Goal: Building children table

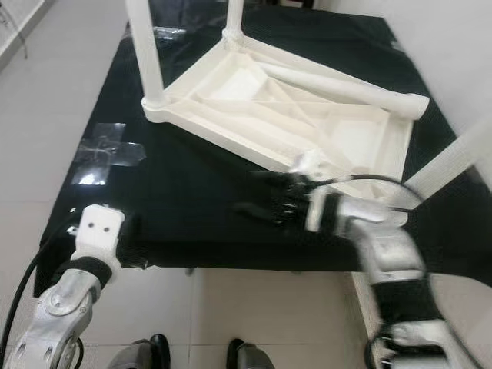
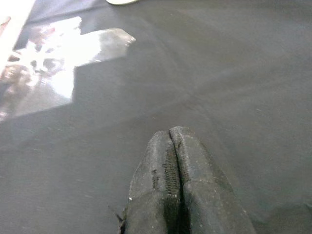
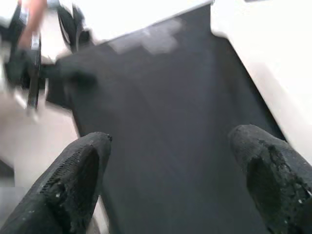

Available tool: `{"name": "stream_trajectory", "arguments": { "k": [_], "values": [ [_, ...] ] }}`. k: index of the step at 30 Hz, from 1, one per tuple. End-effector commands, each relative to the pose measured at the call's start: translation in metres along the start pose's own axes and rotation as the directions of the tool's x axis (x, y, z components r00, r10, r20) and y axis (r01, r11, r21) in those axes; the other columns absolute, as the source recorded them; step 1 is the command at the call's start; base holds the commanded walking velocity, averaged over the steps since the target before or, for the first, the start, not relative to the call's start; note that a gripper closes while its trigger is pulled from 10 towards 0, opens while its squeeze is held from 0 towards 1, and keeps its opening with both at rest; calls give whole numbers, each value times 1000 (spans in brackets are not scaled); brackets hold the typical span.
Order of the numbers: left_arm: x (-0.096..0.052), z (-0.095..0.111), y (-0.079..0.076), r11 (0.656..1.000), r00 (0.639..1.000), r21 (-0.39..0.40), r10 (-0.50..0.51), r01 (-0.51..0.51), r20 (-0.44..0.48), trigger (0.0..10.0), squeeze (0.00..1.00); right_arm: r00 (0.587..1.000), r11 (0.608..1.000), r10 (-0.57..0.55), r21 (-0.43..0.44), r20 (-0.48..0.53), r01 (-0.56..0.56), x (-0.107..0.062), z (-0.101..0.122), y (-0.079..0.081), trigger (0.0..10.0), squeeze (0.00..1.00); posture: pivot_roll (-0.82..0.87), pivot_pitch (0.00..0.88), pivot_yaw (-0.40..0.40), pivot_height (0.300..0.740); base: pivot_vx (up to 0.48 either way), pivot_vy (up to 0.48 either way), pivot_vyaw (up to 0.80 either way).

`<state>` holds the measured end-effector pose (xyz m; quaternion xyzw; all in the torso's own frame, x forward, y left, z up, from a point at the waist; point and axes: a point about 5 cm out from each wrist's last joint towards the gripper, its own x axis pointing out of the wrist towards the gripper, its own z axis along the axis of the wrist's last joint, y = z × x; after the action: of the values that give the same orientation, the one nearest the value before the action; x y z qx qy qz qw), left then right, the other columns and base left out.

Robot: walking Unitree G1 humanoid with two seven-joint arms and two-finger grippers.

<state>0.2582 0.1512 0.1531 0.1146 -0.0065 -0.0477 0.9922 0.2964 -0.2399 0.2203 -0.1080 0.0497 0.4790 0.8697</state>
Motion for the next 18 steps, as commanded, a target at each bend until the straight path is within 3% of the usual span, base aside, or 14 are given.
{"name": "stream_trajectory", "arguments": {
  "k": [1, 4, 9, 11, 12, 15, 17, 18],
  "values": [
    [1, -6, 0, 1000, 1000, 12, -16, 16, -15, 10000, 0, 1000, 1000, 27, -6, -8, -27, -9, 2, 5, 10000, 0, -22, 118, -63, 740, 0, 0, 0],
    [8, -9, 2, 1000, 1000, 16, -22, 22, -16, 10000, 0, 995, 999, 42, -2, -87, -42, -32, 1, 14, 10000, 0, -29, 92, -54, 740, 0, 0, 0],
    [13, -10, 3, 999, 1000, 19, -26, 26, -15, 10000, 0, 989, 999, 51, 6, -138, -51, -42, -2, 19, 10000, 0, -35, 74, -43, 740, 0, 0, 0],
    [18, -11, 4, 999, 999, 24, -30, 30, -11, 10000, 0, 972, 999, 52, 11, -231, -51, -53, -9, 25, 10000, 0, -39, 58, -36, 740, 0, 0, 0],
    [18, -11, 4, 999, 999, 24, -30, 30, -11, 10000, 0, 972, 999, 52, 11, -231, -51, -53, -9, 25, 10000, 0, -39, 58, -36, 740, 0, 0, 0],
    [21, -13, 5, 999, 999, 26, -34, 34, -8, 10000, 0, 931, 1000, 29, 6, -364, -28, -63, -20, 28, 10000, 0, -43, 51, -31, 740, 0, 0, 0],
    [21, -13, 5, 999, 999, 26, -34, 34, -8, 10000, 0, 931, 1000, 29, 6, -364, -28, -63, -20, 28, 10000, 0, -43, 51, -31, 740, 0, 0, 0],
    [22, -14, 6, 999, 999, 25, -36, 36, -7, 10000, 0, 896, 1000, -15, -2, -444, 16, -71, -26, 26, 10000, 0, -47, 46, -25, 740, 0, 0, 0]
  ]
}}
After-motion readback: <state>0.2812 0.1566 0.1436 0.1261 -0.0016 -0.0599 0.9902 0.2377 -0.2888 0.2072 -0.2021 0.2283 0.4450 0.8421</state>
